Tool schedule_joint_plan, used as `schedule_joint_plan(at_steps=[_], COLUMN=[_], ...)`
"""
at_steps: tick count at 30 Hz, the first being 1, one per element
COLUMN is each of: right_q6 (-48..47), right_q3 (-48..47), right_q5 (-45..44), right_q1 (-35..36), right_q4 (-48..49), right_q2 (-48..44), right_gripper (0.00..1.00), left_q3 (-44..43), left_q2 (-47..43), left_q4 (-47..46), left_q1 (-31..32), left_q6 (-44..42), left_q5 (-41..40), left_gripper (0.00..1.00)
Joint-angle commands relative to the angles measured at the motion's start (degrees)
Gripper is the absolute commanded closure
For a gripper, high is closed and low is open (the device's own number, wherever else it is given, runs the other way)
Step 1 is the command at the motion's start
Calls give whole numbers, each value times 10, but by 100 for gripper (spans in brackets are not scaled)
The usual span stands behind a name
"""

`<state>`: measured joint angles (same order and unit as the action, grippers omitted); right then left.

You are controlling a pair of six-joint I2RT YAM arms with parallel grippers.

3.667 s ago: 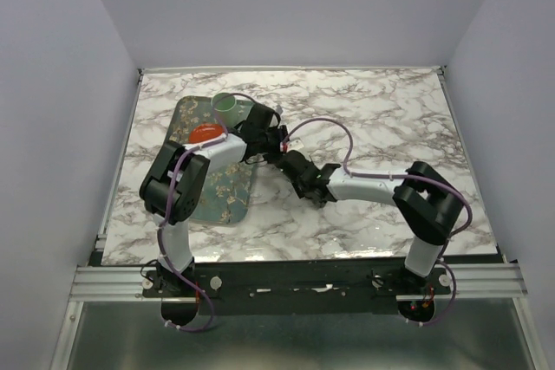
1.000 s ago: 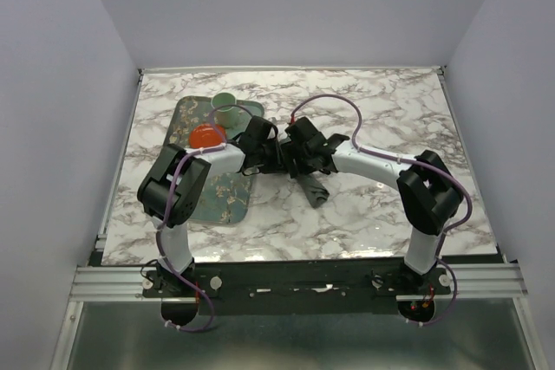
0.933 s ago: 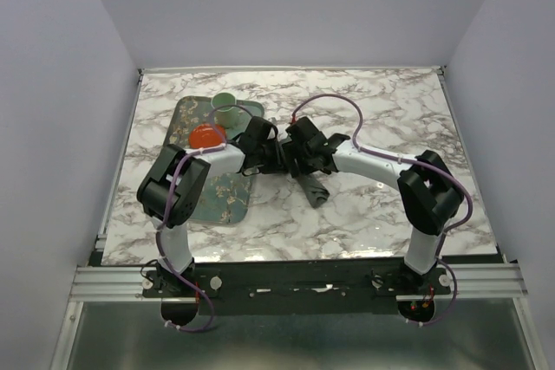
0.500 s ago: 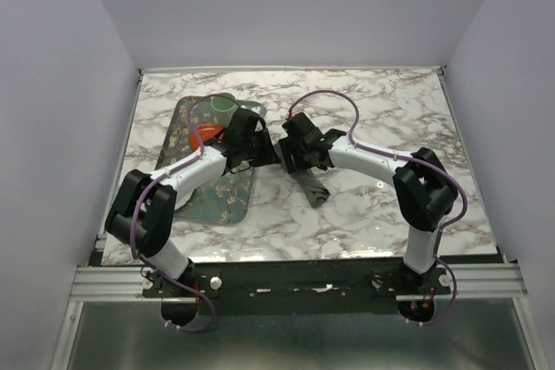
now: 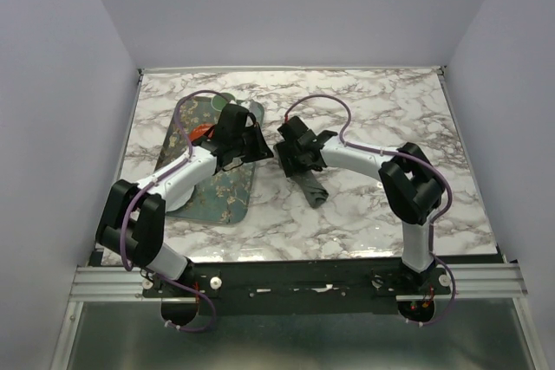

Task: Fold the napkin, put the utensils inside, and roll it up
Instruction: Roll the napkin with the utensil

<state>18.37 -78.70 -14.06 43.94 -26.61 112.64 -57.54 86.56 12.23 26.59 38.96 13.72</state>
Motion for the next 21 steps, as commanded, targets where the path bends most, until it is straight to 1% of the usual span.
schedule_joint_plan(at_steps=[1, 3, 6, 11, 17, 21], right_q6=[2, 2, -3, -16, -20, -25], right_q3=[-8, -9, -8, -5, -16, -23], right_q5=[-31, -40, -39, -57, -76, -92], right_q1=[6, 8, 10, 31, 41, 47], right_q4=[1, 0, 0, -2, -33, -50], right_q2=[17, 22, 25, 4, -29, -20], right_gripper=[23, 25, 25, 22, 21, 21], left_q3=[-12, -13, -11, -3, -1, 0], left_q2=[-23, -24, -25, -23, -28, -33], left_q4=[5, 5, 3, -4, -5, -5], left_q1=[-6, -7, -7, -8, -12, -17], left_q6=[-5, -4, -4, 0, 2, 1], left_q5=[1, 3, 4, 7, 9, 7], left_gripper=[82, 82, 82, 81, 81, 81])
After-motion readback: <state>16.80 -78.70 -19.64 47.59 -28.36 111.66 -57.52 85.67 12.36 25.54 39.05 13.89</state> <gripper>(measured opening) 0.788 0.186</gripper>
